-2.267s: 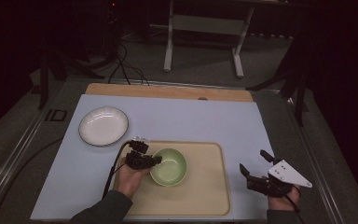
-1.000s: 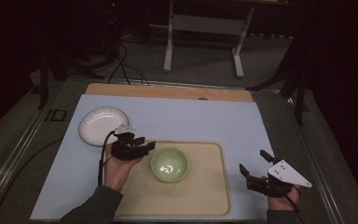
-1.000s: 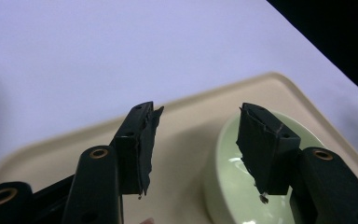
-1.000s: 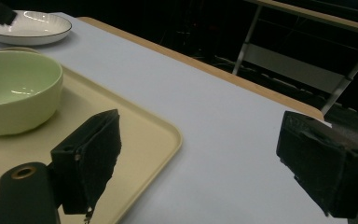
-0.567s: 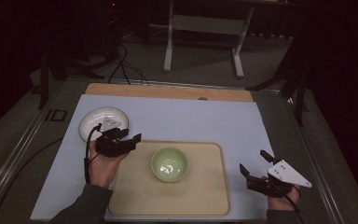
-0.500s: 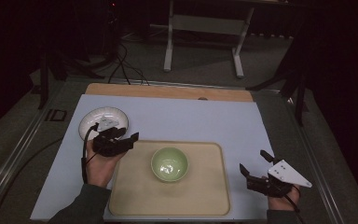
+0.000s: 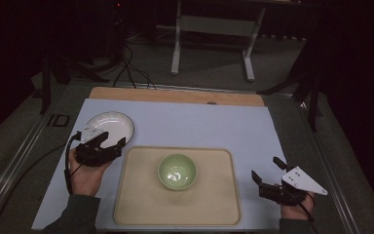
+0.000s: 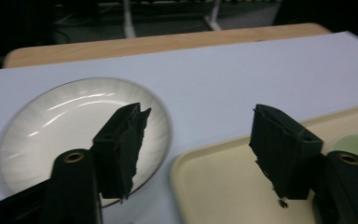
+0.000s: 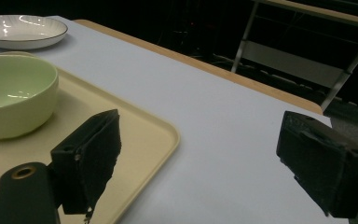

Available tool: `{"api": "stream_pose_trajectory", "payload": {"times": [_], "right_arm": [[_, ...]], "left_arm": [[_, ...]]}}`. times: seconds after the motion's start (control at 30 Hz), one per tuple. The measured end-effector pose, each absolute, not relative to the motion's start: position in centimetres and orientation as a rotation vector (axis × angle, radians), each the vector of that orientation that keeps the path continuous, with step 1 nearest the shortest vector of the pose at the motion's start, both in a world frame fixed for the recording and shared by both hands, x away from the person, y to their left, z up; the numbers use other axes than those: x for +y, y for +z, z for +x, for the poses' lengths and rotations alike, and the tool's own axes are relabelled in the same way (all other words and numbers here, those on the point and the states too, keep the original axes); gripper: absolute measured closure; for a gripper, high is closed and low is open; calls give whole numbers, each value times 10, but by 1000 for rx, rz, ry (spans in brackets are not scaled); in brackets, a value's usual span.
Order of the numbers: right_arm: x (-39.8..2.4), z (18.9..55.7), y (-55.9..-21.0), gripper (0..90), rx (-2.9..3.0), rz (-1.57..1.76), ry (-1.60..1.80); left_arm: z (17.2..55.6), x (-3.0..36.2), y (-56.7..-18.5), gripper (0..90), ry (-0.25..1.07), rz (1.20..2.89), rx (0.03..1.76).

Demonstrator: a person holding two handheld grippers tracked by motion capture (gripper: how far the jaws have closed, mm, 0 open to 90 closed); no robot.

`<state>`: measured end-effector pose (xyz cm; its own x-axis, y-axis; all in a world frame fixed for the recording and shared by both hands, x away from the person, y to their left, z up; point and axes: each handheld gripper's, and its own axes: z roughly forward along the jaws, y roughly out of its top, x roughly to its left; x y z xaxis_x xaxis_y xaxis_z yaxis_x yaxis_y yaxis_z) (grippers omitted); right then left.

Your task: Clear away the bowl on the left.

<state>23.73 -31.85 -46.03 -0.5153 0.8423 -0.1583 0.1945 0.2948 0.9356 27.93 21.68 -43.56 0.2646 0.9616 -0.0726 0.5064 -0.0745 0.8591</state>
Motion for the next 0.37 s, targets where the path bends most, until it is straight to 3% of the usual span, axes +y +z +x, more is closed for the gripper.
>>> {"api": "stream_pose_trajectory", "payload": {"times": [0.13, 0.37], "right_arm": [[-318, 239, -462, 132, 1907, 938, 1233], [-320, 241, -463, 130, 1907, 965, 1235]], "left_arm": [[268, 237, -442, 157, 763, 1668, 1439], [253, 253, -451, 152, 816, 1633, 1499]]}}
